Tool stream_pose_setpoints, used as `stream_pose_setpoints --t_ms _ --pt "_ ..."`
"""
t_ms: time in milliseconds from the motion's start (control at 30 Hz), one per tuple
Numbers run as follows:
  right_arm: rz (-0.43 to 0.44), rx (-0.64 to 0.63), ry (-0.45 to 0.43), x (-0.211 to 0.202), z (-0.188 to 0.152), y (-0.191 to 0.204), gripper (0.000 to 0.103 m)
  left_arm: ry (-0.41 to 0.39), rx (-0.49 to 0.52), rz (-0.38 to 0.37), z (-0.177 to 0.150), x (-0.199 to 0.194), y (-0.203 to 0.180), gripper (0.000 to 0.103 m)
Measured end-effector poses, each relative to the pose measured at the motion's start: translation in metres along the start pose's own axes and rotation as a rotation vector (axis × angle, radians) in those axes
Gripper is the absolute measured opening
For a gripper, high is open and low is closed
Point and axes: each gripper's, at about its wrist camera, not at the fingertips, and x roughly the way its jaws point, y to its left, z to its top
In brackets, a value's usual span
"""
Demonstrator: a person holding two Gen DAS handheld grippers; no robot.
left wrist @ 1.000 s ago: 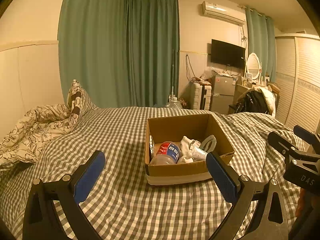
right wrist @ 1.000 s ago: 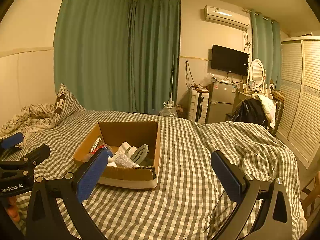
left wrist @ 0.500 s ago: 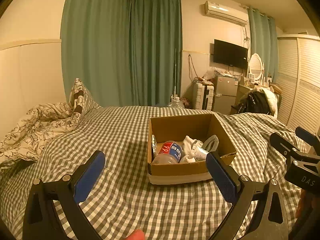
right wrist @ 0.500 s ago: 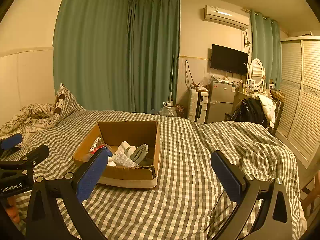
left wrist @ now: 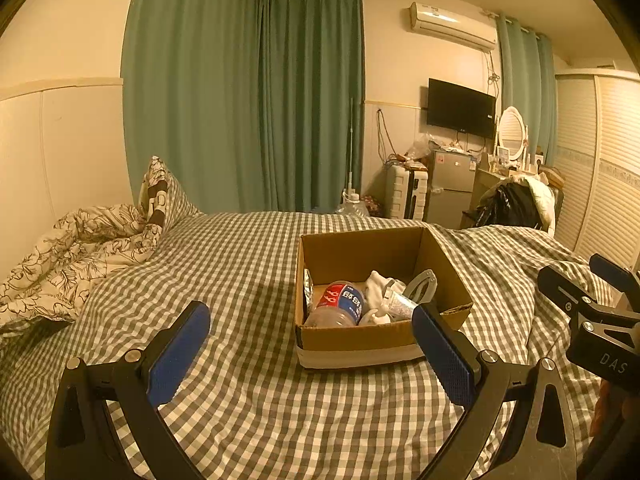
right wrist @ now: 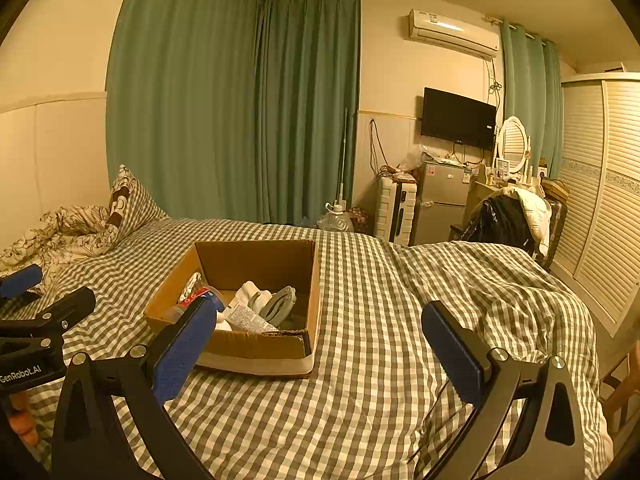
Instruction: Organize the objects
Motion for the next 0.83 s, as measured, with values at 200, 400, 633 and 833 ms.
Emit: stream_pose_setpoints --t_ms 200,400,633,833 --pt "0.000 -0.001 0.001 0.0001 0.0000 0.0000 0.103 0.001 0.001 0.001 -0.0005 0.0002 -0.0002 0.103" --pt "0.001 -0.001 0.002 0.0004 -0.0006 0.0000 0.103 0.001 0.002 0.003 -0.0011 0.0001 -0.0001 0.103" --pt "0.002 -0.002 0.004 0.0011 -0.0012 0.0001 0.103 0.004 0.003 0.002 -0.0010 0.0008 -0.0001 0.103" --pt "0.003 -0.002 0.005 0.0019 -0.0022 -0.0001 0.103 0.002 0.013 0.008 -0.0008 0.0012 0.0006 0.103"
